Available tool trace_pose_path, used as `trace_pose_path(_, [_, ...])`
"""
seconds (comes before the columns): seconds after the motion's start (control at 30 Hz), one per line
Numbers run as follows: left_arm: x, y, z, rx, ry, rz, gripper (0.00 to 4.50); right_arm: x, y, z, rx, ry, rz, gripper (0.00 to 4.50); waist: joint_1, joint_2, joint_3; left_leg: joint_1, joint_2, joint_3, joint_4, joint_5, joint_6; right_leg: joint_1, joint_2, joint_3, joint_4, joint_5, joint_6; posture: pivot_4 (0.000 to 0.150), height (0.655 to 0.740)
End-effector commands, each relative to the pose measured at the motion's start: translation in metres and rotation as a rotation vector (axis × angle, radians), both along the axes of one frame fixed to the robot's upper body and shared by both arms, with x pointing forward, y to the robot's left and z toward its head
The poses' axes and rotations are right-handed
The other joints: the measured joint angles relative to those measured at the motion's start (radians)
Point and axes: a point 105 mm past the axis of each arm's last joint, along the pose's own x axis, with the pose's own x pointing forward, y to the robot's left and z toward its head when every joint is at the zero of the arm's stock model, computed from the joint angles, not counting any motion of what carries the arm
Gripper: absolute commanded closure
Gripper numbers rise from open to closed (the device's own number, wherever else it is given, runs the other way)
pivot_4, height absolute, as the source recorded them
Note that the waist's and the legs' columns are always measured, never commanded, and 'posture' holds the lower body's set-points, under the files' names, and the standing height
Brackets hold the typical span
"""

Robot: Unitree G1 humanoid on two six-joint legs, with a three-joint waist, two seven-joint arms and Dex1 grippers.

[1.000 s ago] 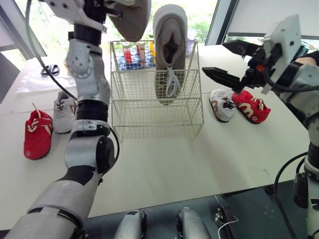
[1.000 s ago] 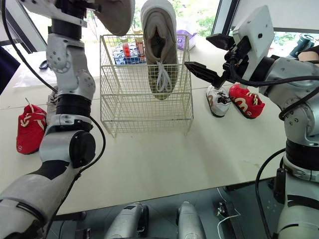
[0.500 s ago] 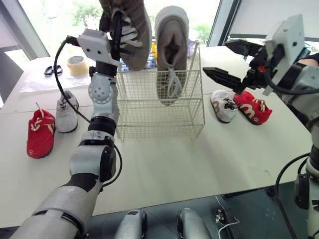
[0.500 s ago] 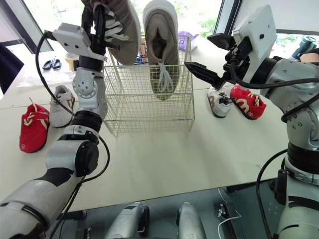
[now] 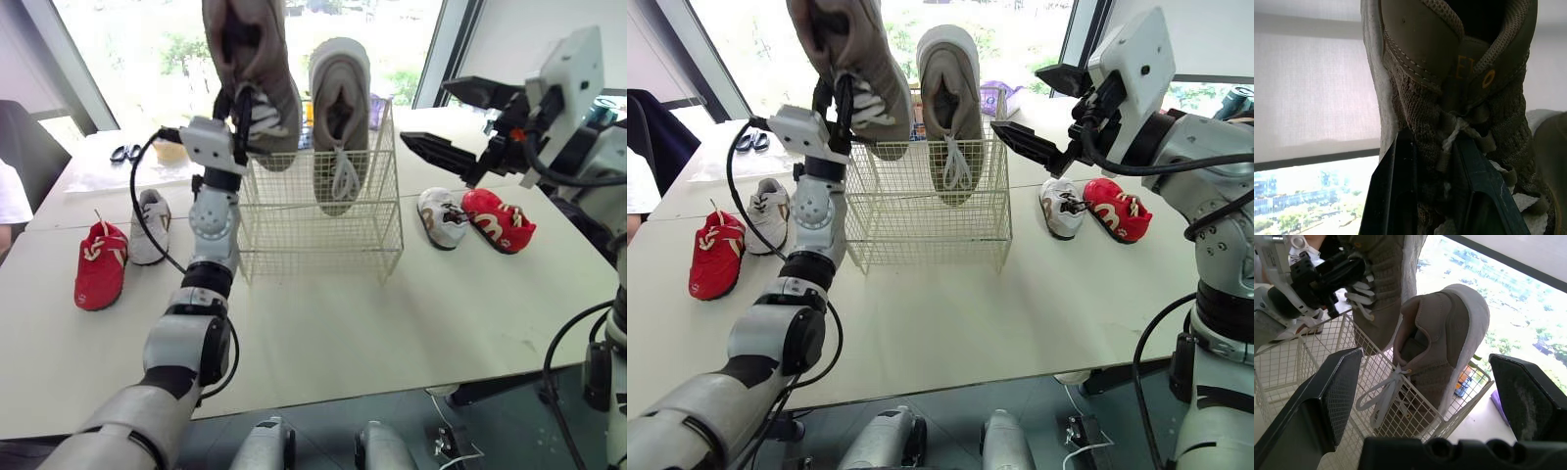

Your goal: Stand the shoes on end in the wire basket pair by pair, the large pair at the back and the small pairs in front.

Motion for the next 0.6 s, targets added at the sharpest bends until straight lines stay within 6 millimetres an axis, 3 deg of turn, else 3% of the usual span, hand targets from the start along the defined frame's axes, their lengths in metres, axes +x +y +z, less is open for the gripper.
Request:
trace_pose_path(0.03, [0.01, 0.001, -0.034, -0.004, 0.149, -0.021, 4.21, -0.007, -0.002, 0.011, 0.005, -0.053, -0.002, 0.0, 0.0, 0.0, 0.0, 0.0, 0.0, 0.0, 0.0, 0.0, 0.0, 0.0, 0.0, 0.0, 0.0, 0.0, 0.0, 0.15, 0.74])
trace_pose_path(0.1, [0.011, 0.001, -0.036, -0.011, 0.167, -0.037, 4.21, -0.007, -0.002, 0.01, 0.004, -0.052, -0.002, 0.0, -0.001, 0.0, 0.0, 0.0, 0.0, 0.0, 0.0, 0.0, 0.0, 0.0, 0.0, 0.0, 0.0, 0.0, 0.0, 0.15, 0.74])
trace_pose_path(0.37, [0.007, 0.004, -0.034, -0.048, 0.192, -0.078, 0.22, -0.005, -0.001, 0.008, 0.004, -0.051, 0.002, 0.0, 0.008, 0.0, 0.0, -0.001, 0.0, 0.0, 0.001, -0.001, 0.001, 0.0, 0.0, 0.0, -0.001, 0.0, 0.0, 0.15, 0.74])
trace_pose_path(0.4, [0.006, 0.005, -0.032, -0.058, 0.194, -0.088, 0.03, -0.005, -0.001, 0.008, 0.005, -0.051, 0.002, 0.0, 0.009, 0.0, 0.0, -0.001, 0.0, 0.0, 0.001, -0.001, 0.001, 0.0, 0.0, 0.0, -0.001, 0.0, 0.0, 0.15, 0.74])
trace_pose_path(0.6, [-0.011, 0.006, -0.014, -0.081, 0.164, -0.161, 0.03, -0.005, -0.001, 0.007, 0.005, -0.049, 0.002, 0.0, 0.015, -0.002, 0.001, -0.002, 0.0, 0.0, 0.001, -0.001, 0.001, -0.001, 0.0, 0.0, -0.003, 0.0, 0.0, 0.15, 0.74])
